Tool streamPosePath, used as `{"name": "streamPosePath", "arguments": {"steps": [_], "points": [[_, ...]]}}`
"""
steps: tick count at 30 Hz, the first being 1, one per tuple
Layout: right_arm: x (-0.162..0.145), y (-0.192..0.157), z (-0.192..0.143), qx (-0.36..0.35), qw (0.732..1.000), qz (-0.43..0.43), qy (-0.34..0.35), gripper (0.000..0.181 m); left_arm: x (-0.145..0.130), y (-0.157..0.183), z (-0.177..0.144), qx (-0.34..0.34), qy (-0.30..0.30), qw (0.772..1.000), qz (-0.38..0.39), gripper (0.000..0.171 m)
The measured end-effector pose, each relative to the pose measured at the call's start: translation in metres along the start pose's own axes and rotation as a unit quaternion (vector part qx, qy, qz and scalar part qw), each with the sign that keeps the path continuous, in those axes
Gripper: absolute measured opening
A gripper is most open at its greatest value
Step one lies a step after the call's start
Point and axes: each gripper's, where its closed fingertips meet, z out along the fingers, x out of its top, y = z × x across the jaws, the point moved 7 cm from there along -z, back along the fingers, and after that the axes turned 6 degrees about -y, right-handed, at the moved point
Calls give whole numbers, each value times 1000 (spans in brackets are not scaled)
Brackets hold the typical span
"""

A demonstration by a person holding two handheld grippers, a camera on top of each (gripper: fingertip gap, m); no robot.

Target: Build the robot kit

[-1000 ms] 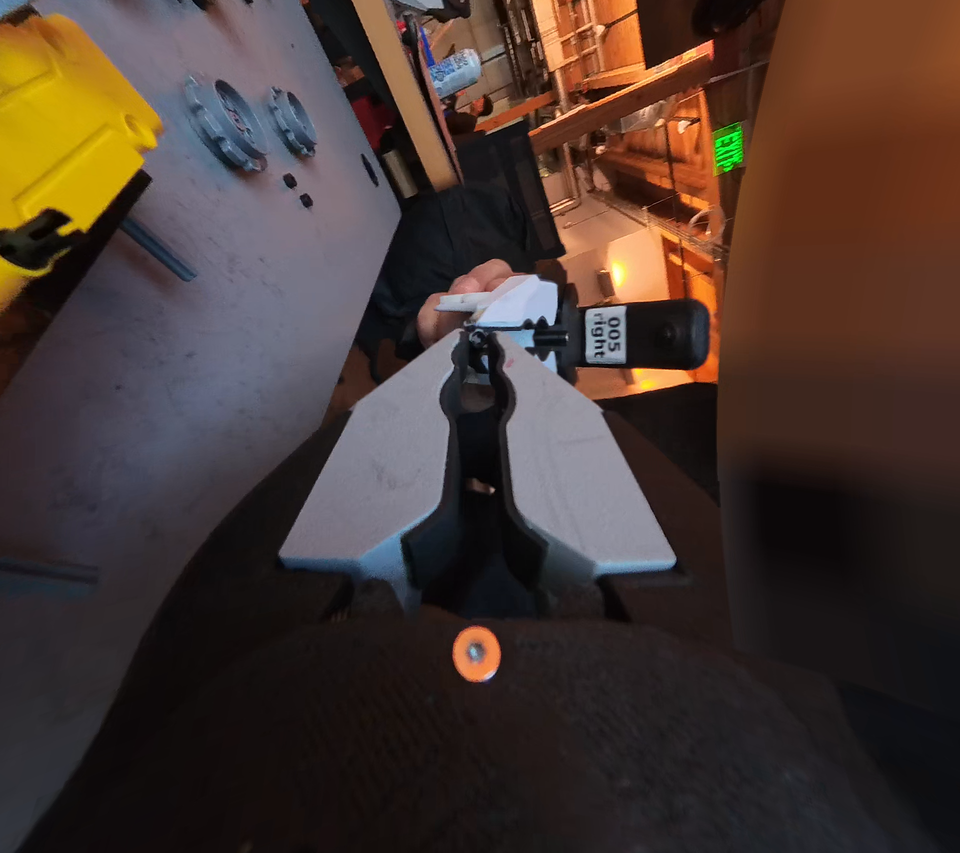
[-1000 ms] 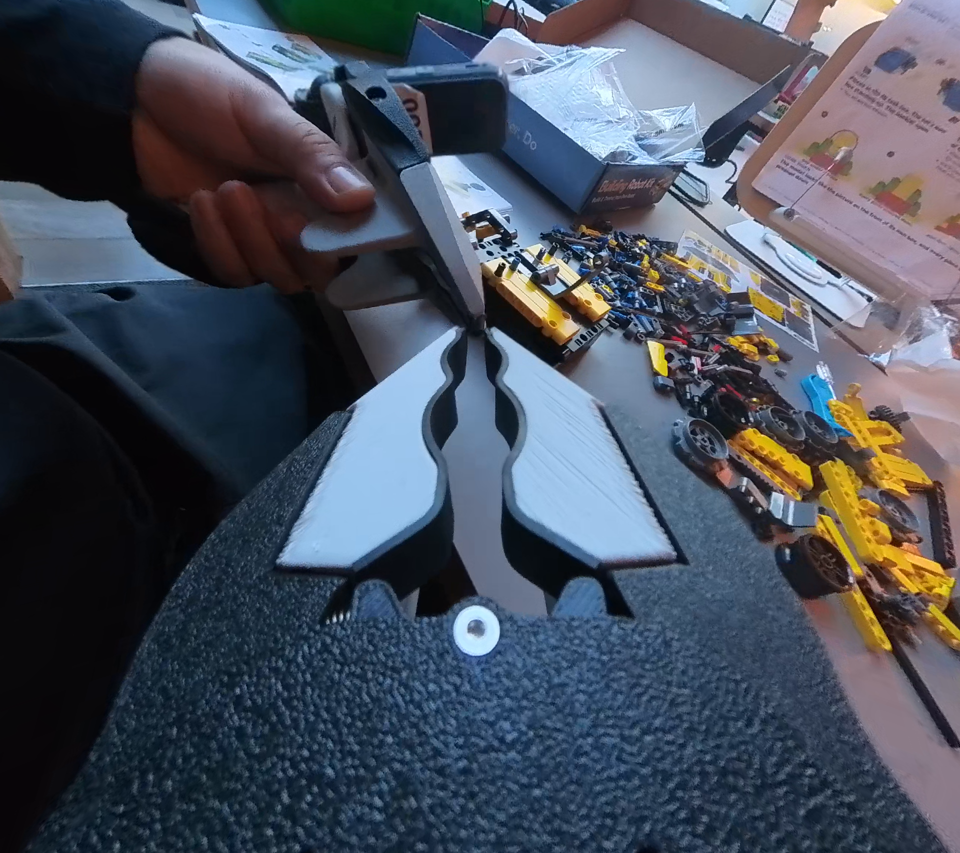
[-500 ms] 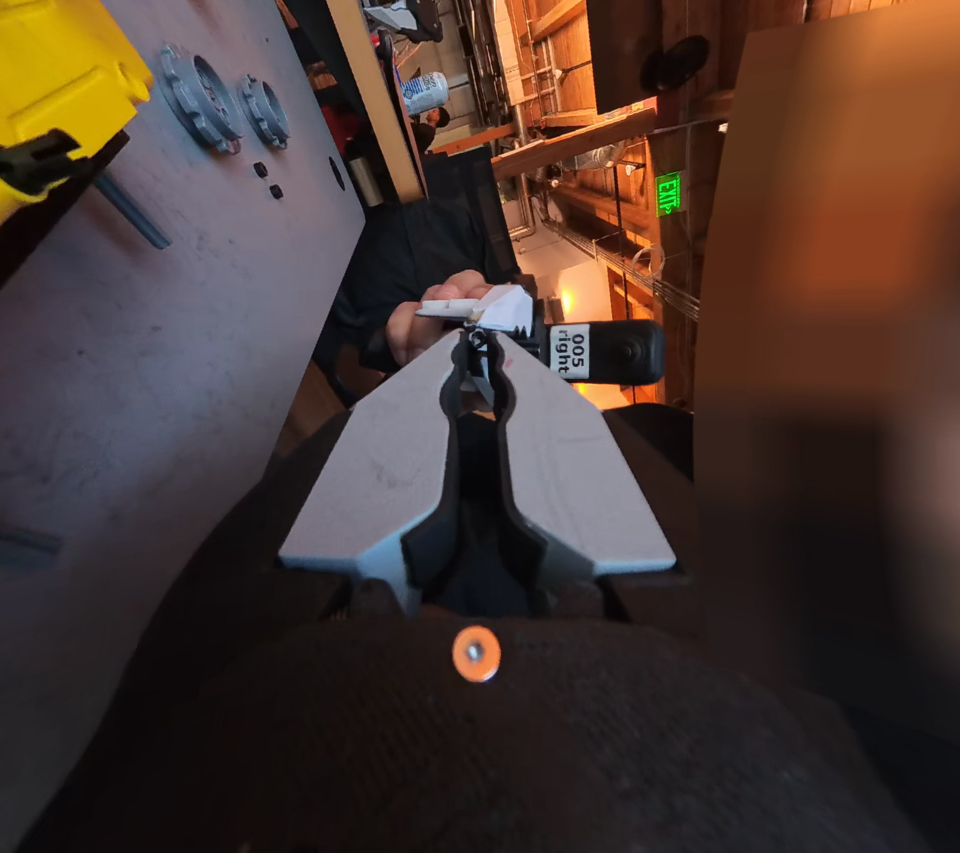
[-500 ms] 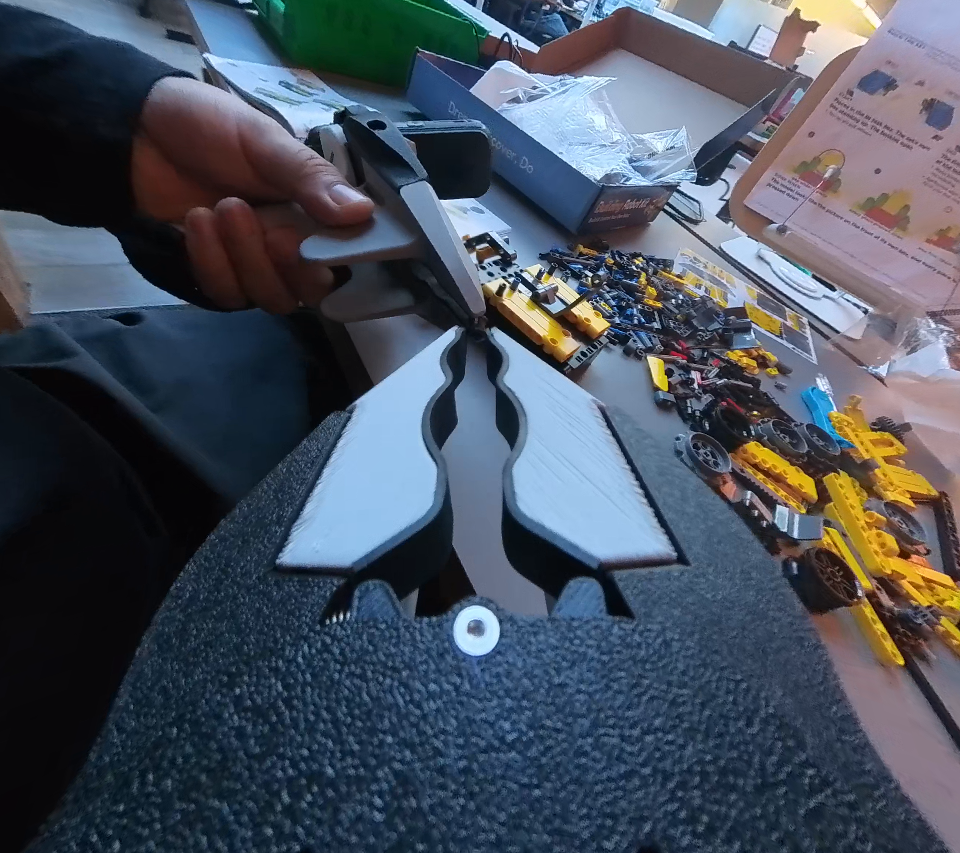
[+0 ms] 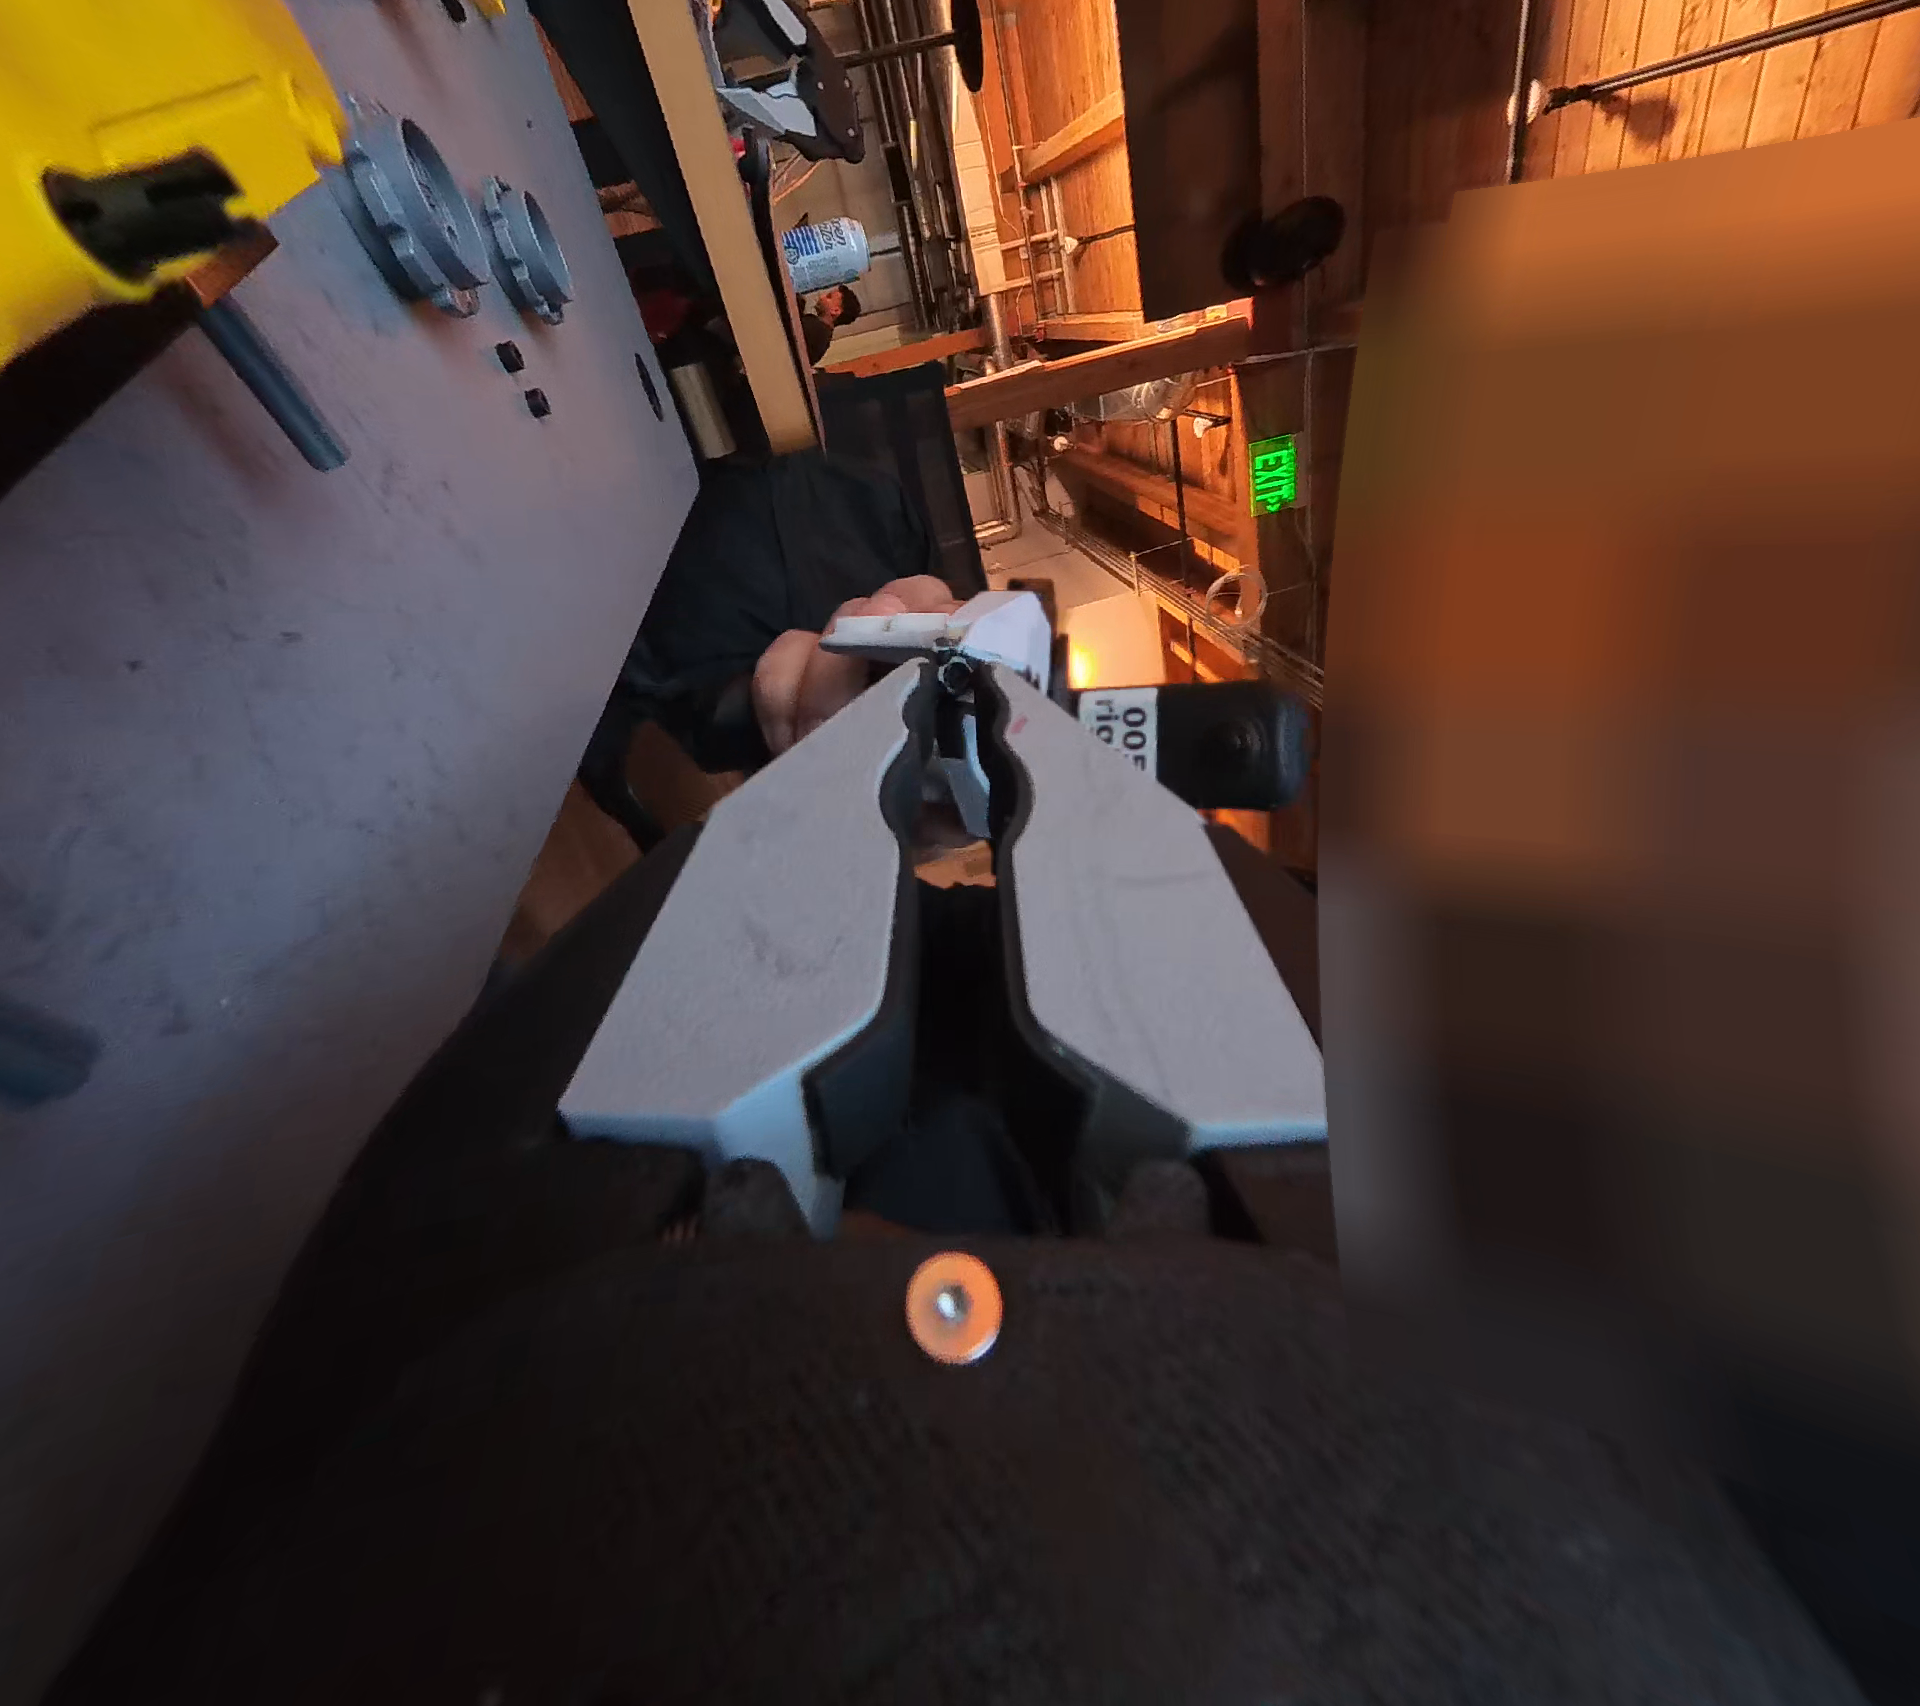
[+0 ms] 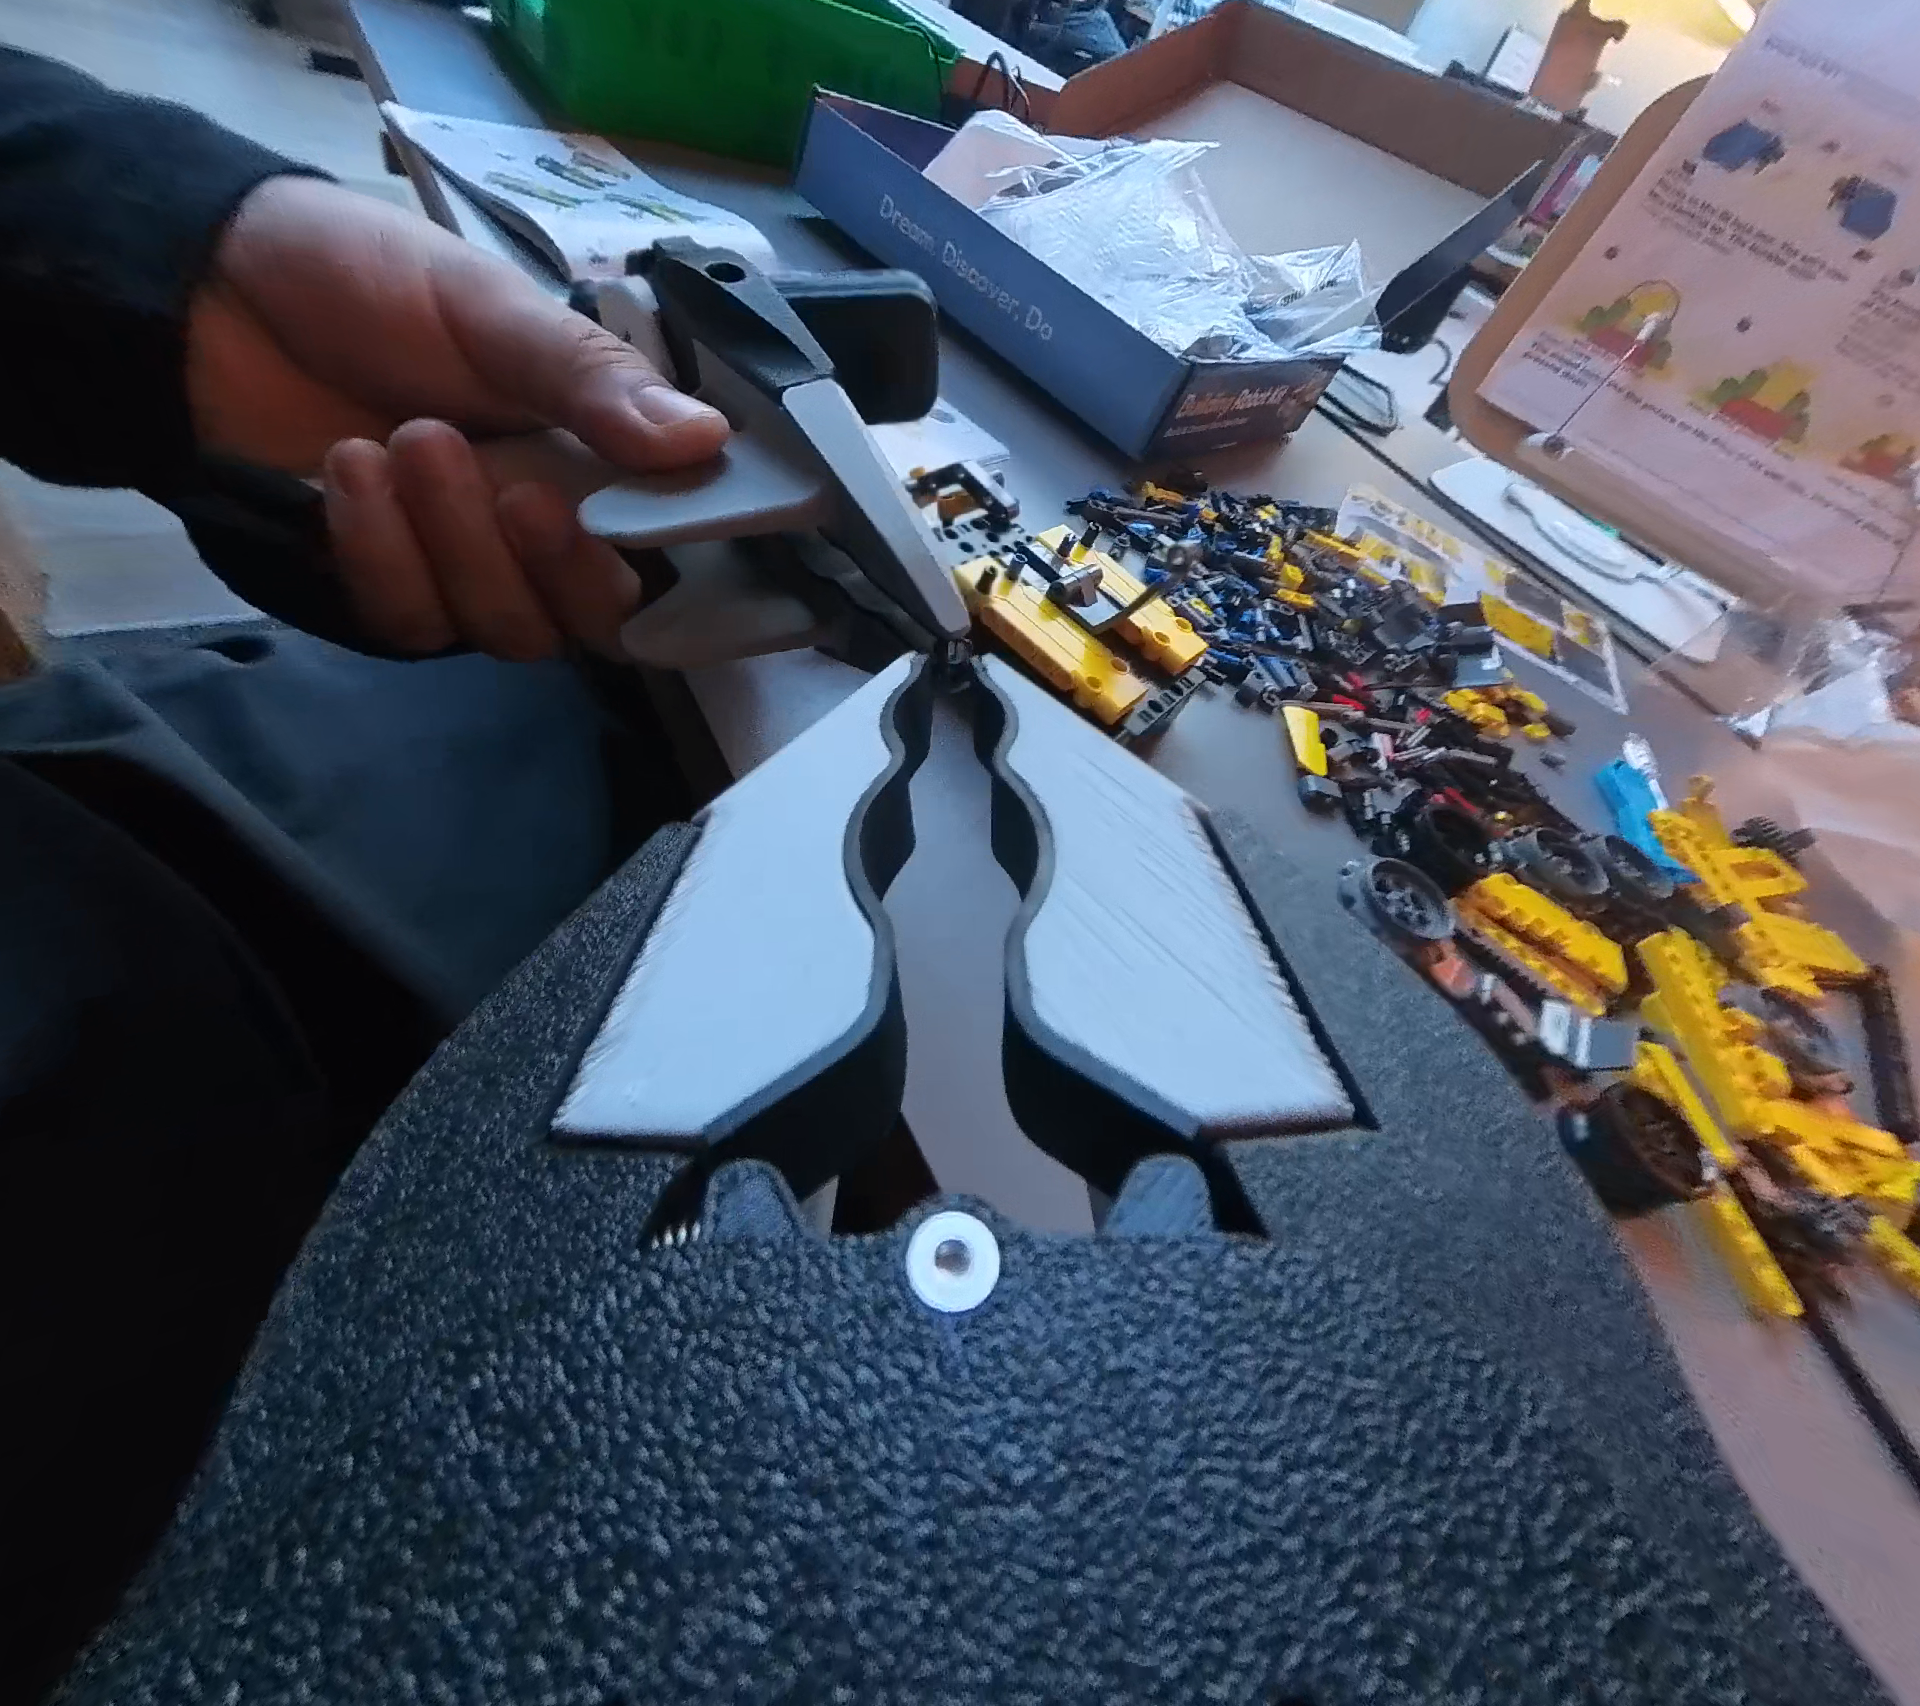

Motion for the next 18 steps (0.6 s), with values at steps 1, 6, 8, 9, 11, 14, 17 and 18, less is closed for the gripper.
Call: {"name": "streamPosePath", "arguments": {"steps": [1,6,8,9,11,14,17,18], "points": [[0,1,1,5,1000,22,2,6,1,1,-1,11,-1,1000,14,4],[-9,11,5,19,989,148,-1,6,12,15,-18,132,-1,977,170,29],[-16,13,6,14,985,172,-10,6,14,19,-26,231,-30,937,259,33],[-18,14,6,11,984,180,-13,6,17,19,-31,299,-49,903,305,39],[-23,14,7,8,982,190,-17,7,25,21,-41,414,-71,822,386,50],[-26,13,8,14,979,204,-14,6,35,28,-44,487,-108,742,448,55],[-28,10,8,11,980,199,-16,7,46,21,-44,534,-149,676,486,60],[-29,9,9,10,980,196,-18,7,51,18,-46,548,-163,654,495,66]]}}
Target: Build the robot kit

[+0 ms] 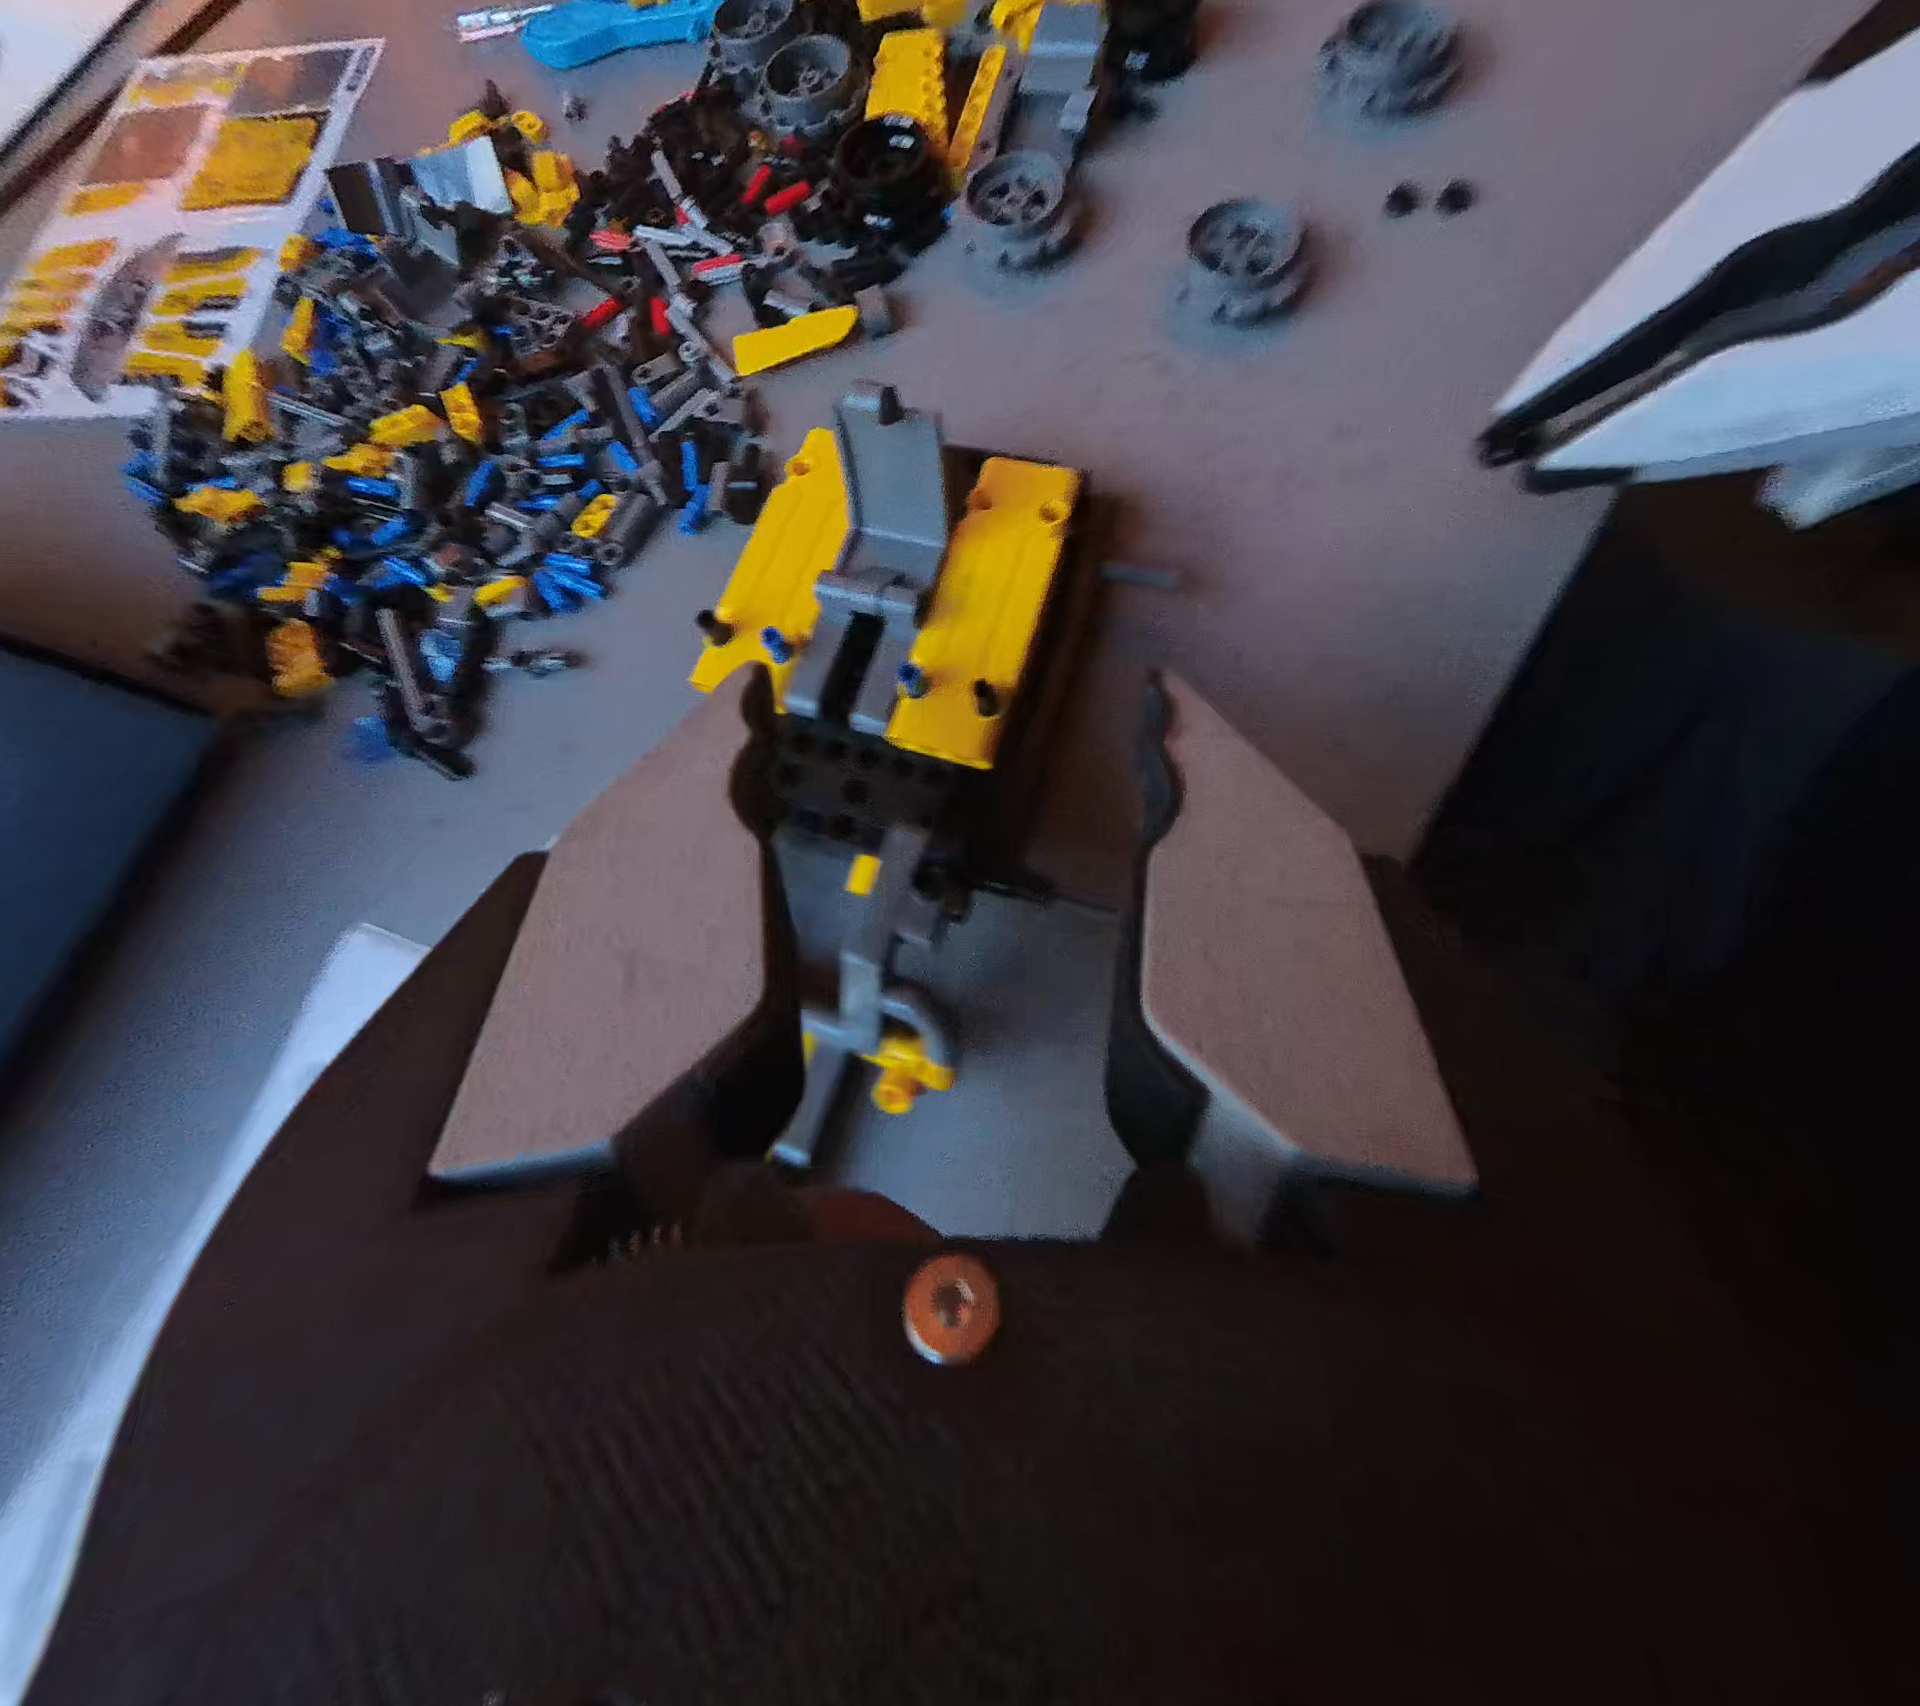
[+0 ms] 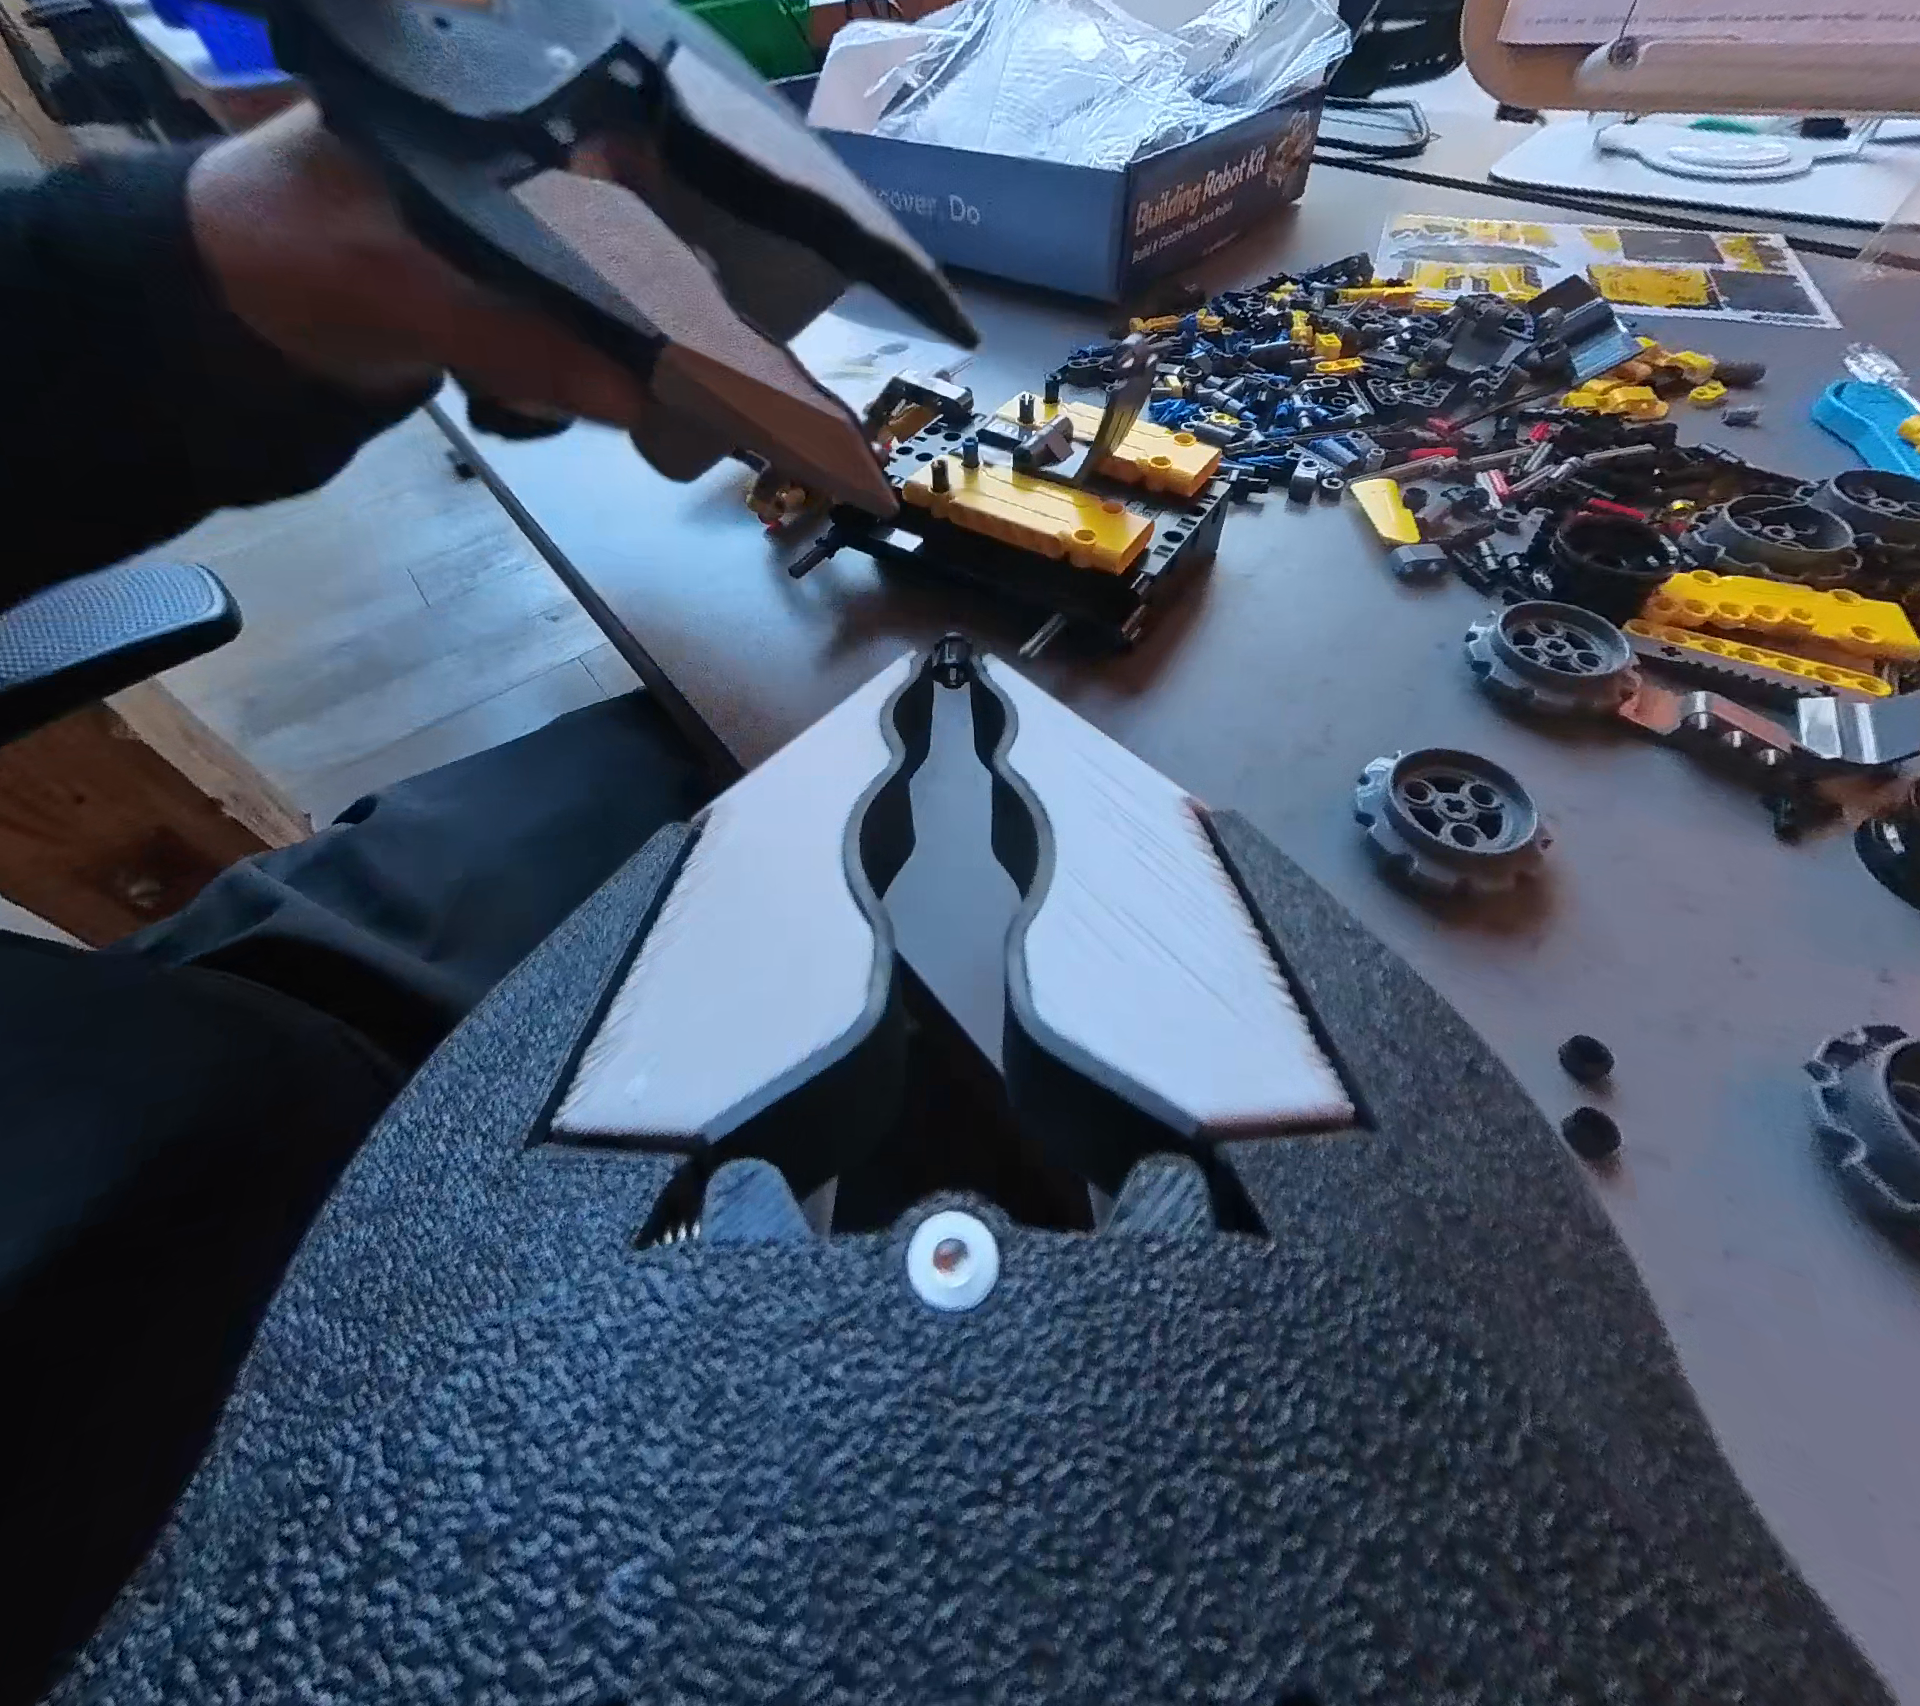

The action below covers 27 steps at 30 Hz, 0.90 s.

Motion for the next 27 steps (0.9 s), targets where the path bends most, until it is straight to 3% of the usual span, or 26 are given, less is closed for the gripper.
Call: {"name": "streamPosePath", "arguments": {"steps": [2,4,5,8,12,14,22,27], "points": [[-3,-2,1,4,1000,3,-7,7,2,-12,2,-3,-15,999,42,94],[-6,-5,1,9,1000,9,-7,7,12,-28,-8,-32,22,999,36,98],[-7,-6,1,9,1000,11,-10,7,17,-33,-12,-64,36,997,20,109],[-10,-7,3,6,1000,17,-12,7,15,-40,-2,-100,-48,993,27,125],[-9,-6,4,12,999,29,-8,7,1,-26,32,-112,-165,977,78,123],[-10,-6,2,9,999,30,-6,7,-1,-27,41,-113,-195,969,100,102],[-16,6,2,-13,999,40,-9,6,-1,-24,57,-128,-248,958,69,94],[-21,7,5,-30,999,34,-24,6,0,-2,51,-121,-241,963,18,94]]}}
